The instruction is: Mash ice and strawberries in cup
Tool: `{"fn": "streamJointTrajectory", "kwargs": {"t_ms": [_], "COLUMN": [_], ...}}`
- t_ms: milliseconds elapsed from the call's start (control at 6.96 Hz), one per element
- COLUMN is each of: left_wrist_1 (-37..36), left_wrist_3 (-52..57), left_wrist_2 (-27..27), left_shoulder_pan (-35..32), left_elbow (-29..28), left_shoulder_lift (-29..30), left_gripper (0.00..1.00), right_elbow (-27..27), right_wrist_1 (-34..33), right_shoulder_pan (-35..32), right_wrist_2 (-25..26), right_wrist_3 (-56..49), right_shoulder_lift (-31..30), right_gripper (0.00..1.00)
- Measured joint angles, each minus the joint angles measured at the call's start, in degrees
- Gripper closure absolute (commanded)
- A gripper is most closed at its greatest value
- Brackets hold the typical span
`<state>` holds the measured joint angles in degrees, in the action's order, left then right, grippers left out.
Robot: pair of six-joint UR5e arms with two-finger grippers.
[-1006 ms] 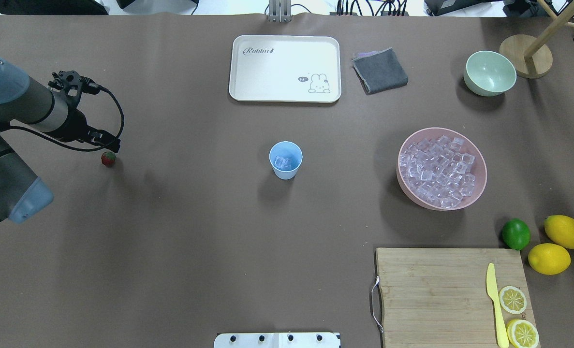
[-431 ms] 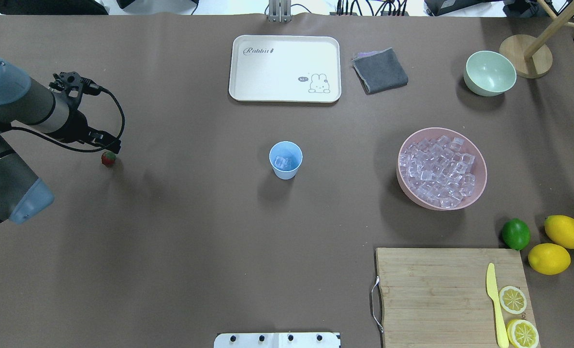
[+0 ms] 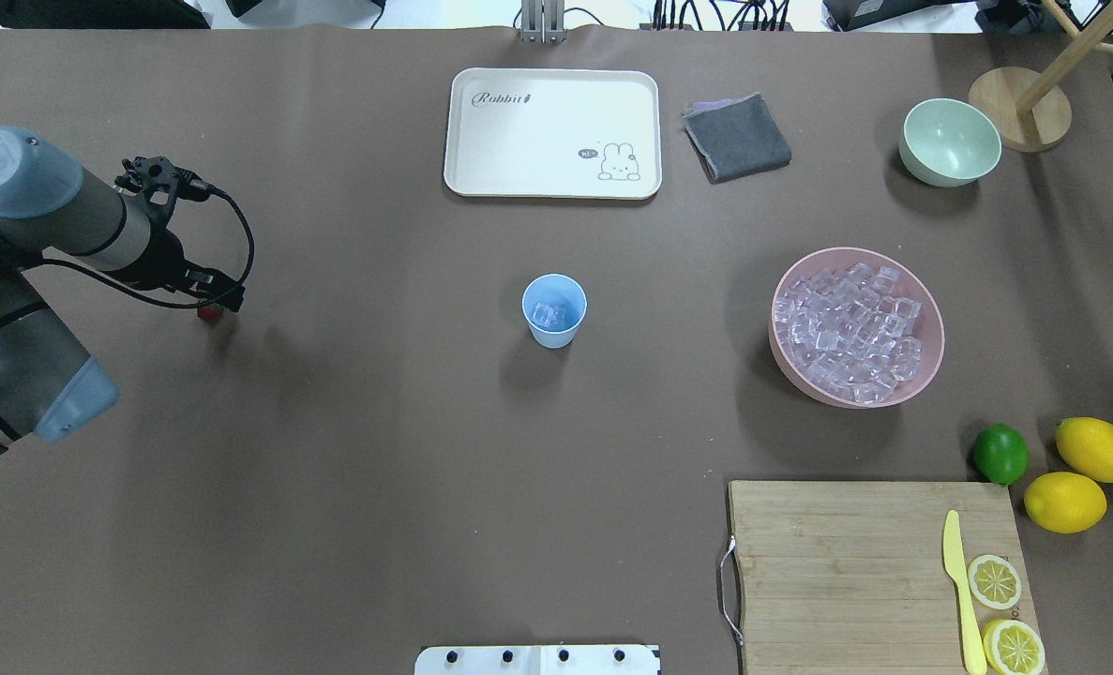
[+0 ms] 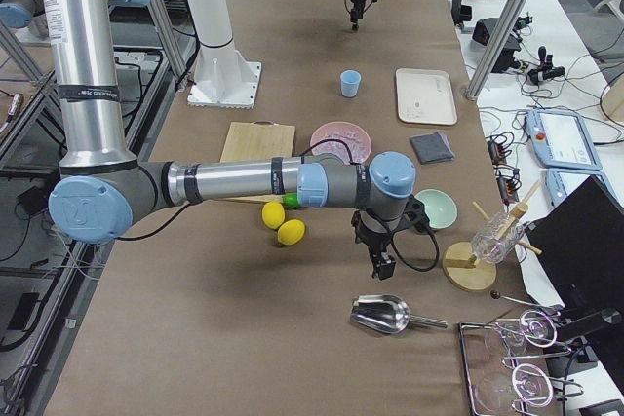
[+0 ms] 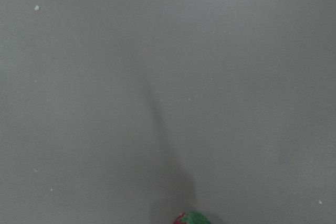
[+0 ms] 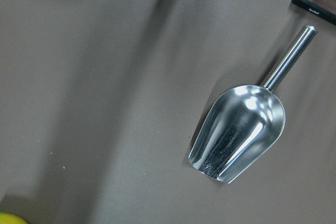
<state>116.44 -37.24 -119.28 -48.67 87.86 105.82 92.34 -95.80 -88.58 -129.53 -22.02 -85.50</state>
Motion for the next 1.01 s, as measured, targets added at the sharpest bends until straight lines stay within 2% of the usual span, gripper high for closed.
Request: {"fn": "streamJointTrajectory", "kwargs": {"t_ms": [144, 431, 575, 1006], "left_wrist_1": [1.2, 2.2, 2.3, 2.2], "left_wrist_3": [-1.0, -1.6, -1.5, -1.4], "left_wrist_2": [0.0, 0.0, 0.0, 0.0], "left_shoulder_pan": [0.3, 0.4, 0.4, 0.4], "left_elbow": [-0.8, -1.4, -1.4, -1.3], "left_shoulder_lift": [0.2, 0.2, 0.3, 0.5], "left_gripper": [0.5, 0.84, 0.91, 0.98], "right_elbow": [0.0, 0.0, -0.1, -0.6], "right_wrist_1": [0.0, 0.1, 0.1, 0.1], "right_shoulder_pan": [-0.1, -0.2, -0.2, -0.2], "right_wrist_2": [0.0, 0.0, 0.0, 0.1], "right_wrist_3": [0.0, -0.1, -0.1, -0.2], "right_shoulder_lift": [-0.1, -0.2, -0.3, -0.2], "right_gripper": [0.01, 0.01, 0.01, 0.01]}}
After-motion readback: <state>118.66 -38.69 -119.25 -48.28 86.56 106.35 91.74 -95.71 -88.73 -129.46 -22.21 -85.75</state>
